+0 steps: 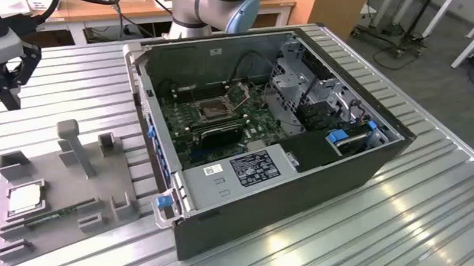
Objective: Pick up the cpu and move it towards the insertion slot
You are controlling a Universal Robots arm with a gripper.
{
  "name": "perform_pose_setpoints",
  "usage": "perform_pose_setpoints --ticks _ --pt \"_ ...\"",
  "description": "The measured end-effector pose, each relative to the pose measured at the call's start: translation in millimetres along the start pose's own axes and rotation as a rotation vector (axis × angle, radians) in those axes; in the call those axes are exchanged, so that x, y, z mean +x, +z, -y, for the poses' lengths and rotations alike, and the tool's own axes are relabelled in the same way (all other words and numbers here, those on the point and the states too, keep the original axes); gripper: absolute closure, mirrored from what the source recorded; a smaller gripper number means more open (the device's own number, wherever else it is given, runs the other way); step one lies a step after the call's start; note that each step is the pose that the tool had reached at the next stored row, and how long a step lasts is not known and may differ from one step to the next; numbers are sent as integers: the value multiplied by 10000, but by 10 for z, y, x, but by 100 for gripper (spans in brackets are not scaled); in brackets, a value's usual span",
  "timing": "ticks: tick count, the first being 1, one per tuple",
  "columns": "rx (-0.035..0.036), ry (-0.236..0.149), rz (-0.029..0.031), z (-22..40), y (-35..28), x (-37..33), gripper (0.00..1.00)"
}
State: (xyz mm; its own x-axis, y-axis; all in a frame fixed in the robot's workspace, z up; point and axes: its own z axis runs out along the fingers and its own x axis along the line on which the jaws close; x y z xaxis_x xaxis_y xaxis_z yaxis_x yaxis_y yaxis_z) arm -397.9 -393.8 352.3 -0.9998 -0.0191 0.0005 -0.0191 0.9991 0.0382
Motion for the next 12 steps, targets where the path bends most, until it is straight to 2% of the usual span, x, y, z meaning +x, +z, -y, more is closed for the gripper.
perform_pose_setpoints --ticks 12 --pt "0 1 0 32 -1 1 89"
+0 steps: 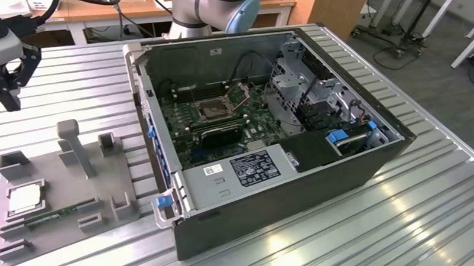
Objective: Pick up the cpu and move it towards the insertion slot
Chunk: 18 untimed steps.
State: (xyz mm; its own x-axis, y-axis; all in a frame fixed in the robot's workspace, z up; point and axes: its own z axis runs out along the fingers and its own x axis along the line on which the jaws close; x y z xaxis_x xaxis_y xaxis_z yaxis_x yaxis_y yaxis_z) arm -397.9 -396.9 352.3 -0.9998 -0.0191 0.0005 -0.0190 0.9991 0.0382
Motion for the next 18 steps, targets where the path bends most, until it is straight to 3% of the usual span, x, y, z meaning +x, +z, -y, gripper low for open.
perform_pose_setpoints --ticks 18 --pt "0 0 0 65 -1 1 89"
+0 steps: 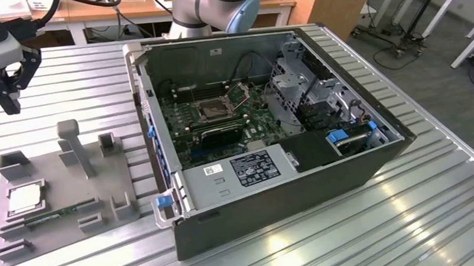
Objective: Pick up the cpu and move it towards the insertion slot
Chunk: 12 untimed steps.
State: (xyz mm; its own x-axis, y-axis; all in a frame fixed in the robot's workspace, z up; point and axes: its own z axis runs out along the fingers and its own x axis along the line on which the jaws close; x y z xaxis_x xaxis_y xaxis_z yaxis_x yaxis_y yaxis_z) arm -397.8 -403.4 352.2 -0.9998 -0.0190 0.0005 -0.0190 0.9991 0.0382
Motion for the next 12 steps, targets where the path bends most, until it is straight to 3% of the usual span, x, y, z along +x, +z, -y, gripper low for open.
perform_pose_setpoints --ticks 5,12 --pt "0 -1 0 2 0 3 89" --pt "0 -1 1 7 6 59 89"
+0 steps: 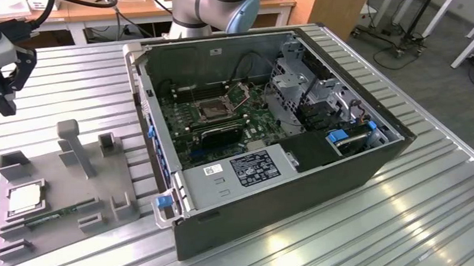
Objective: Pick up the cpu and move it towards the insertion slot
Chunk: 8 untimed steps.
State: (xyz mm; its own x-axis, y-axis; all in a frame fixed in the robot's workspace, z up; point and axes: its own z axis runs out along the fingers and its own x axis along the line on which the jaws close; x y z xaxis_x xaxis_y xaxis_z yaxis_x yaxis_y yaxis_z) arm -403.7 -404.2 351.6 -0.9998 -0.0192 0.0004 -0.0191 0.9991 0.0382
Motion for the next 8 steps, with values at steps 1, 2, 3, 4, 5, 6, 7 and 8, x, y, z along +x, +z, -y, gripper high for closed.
perform_pose_setpoints --ticks 1,2,3,4,5,6,7,8 --pt "0 1 -1 0 3 9 89" --pt "-1 1 1 1 10 14 89" --pt "-1 0 2 2 20 19 89" --pt "-1 -1 1 3 29 23 89" --pt "0 0 0 4 37 27 89" --pt "0 0 0 4 45 31 89" --pt "0 0 -1 5 50 35 89" --pt "1 0 -1 5 51 35 89"
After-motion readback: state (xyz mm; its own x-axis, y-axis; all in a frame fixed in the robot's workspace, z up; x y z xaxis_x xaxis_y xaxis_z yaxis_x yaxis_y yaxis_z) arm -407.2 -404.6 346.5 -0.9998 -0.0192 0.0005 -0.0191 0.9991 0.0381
